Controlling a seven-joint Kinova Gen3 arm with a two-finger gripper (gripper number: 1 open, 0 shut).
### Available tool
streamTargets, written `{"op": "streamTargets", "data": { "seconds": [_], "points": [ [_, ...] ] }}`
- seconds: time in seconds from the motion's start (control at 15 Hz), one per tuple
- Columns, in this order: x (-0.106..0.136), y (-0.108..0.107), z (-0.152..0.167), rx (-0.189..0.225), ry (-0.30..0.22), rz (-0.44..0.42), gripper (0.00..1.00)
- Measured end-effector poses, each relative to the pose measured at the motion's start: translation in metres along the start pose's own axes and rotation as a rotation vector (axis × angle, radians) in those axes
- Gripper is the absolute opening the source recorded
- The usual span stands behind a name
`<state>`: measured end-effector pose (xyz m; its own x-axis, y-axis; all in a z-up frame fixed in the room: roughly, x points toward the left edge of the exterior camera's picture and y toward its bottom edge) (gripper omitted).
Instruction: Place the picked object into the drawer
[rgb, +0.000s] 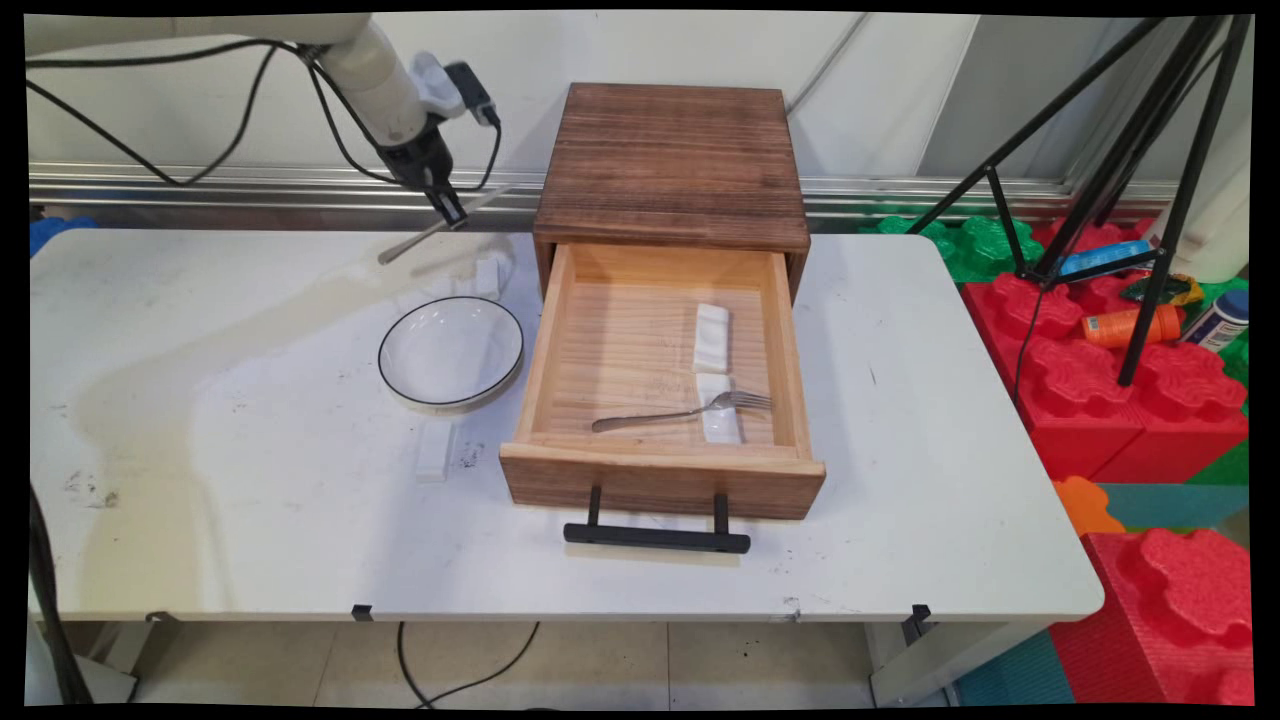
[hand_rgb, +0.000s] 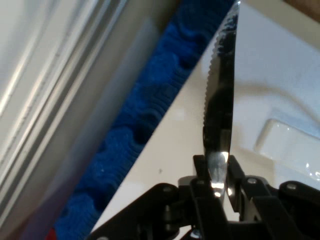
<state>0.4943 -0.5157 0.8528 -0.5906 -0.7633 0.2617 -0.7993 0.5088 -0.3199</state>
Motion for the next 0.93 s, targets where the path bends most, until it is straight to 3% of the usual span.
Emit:
{"op": "streamTargets", "data": {
  "seconds": [0.53, 0.93],
  "points": [
    [0.003, 0.013, -0.056, 0.051, 0.116, -0.055, 0.00],
    [0.001, 0.040, -0.110, 0.048, 0.207, -0.035, 0.00]
  ]
}}
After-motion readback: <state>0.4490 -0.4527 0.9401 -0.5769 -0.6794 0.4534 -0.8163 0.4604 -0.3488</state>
